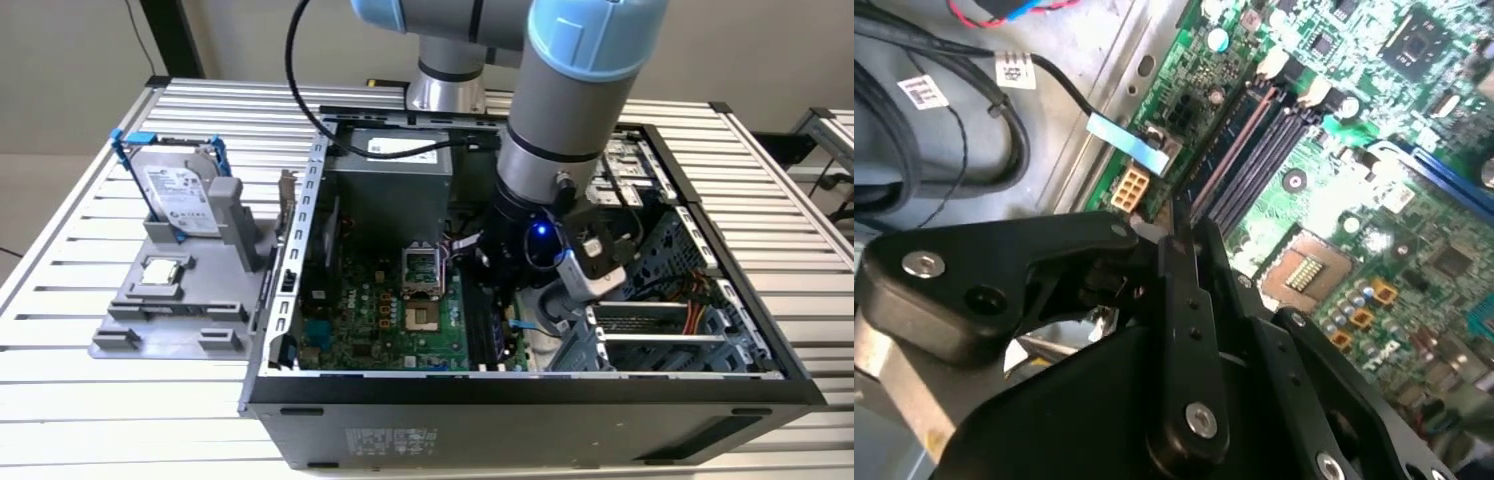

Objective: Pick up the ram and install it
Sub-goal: 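Insert the ram into the slot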

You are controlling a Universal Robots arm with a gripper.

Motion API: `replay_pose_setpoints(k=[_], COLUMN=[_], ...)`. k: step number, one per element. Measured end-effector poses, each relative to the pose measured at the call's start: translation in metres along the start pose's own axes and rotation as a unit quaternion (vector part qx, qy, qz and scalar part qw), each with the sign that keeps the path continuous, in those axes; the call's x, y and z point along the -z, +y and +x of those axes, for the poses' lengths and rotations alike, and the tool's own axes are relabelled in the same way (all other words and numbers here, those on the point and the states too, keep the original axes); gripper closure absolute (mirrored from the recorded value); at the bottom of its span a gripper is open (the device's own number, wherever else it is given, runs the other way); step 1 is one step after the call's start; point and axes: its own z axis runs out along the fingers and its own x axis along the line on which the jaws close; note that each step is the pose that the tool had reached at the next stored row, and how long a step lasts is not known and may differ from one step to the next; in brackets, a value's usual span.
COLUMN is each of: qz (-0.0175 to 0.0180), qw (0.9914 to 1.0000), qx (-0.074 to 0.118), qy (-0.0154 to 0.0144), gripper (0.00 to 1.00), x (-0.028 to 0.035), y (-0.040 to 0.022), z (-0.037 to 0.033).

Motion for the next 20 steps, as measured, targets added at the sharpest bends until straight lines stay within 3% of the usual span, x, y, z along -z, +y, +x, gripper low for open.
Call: replay_pose_setpoints(k=[5, 10, 17, 18, 20], qz=[0.0001, 0.0000, 0.0000, 0.0000, 0.0000], qw=[1.00000, 1.00000, 1.00000, 1.00000, 1.00000], qx=[0.000, 0.000, 0.000, 0.000, 0.000], qy=[0.0003, 0.0005, 0.0005, 0.0005, 0.0005], gripper=[0.00, 0.00, 0.00, 1.00, 1.00], x=[0.0155, 0.0252, 0.0275, 0.0277, 0.0280], y=[-0.0005, -0.0009, -0.0010, -0.0010, -0.0010], z=[-0.0001, -0.0001, -0.0002, -0.0002, -0.0002])
